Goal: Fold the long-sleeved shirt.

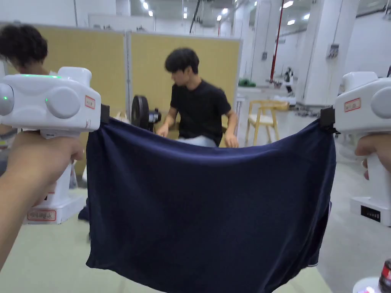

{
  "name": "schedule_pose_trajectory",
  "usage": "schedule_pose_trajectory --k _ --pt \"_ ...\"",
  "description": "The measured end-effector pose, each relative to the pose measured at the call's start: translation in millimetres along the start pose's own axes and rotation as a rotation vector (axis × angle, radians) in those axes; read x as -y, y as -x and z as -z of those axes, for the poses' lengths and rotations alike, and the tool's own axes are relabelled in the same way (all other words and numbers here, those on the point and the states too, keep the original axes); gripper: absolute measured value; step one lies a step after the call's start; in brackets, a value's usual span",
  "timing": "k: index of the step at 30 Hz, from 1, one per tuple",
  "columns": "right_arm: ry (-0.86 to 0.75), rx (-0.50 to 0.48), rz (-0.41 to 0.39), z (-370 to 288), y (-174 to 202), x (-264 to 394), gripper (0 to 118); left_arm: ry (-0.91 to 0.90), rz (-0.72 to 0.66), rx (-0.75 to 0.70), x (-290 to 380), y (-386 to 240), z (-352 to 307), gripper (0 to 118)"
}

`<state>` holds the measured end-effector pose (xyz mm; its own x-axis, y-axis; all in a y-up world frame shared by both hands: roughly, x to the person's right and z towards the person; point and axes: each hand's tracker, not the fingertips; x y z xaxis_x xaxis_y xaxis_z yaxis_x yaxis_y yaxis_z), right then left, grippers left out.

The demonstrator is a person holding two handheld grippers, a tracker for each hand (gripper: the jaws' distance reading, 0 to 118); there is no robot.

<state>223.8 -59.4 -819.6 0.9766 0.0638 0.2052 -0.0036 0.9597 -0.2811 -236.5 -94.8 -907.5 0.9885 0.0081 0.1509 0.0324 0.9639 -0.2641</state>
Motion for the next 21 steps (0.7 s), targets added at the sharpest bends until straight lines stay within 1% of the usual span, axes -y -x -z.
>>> schedule_pose_trajectory --k 2,5,12,17,21 --pt "-0.069 0.010 -0.018 -25.3 4.5 -33.4 2 -0.080 -0.012 -0.009 -40.2 -3.2 -27.1 5" --pt "-0.154 0.028 -0.018 -59.2 5.7 -77.3 2 -0.158 -0.031 -0.009 -85.6 -3.8 -59.4 5" --pt "-0.269 0.064 -0.045 -114.6 7.1 -165.5 2 -0.258 -0.020 -0.035 -165.3 -0.8 -115.0 5" --pt "-0.331 0.076 -0.086 -139.9 17.8 -210.0 2 -0.328 0.004 -0.064 -212.8 1.1 -132.4 5" --pt "-0.358 0.074 -0.111 -135.9 26.0 -240.5 2 -0.349 0.004 -0.067 -237.4 5.2 -128.7 5"
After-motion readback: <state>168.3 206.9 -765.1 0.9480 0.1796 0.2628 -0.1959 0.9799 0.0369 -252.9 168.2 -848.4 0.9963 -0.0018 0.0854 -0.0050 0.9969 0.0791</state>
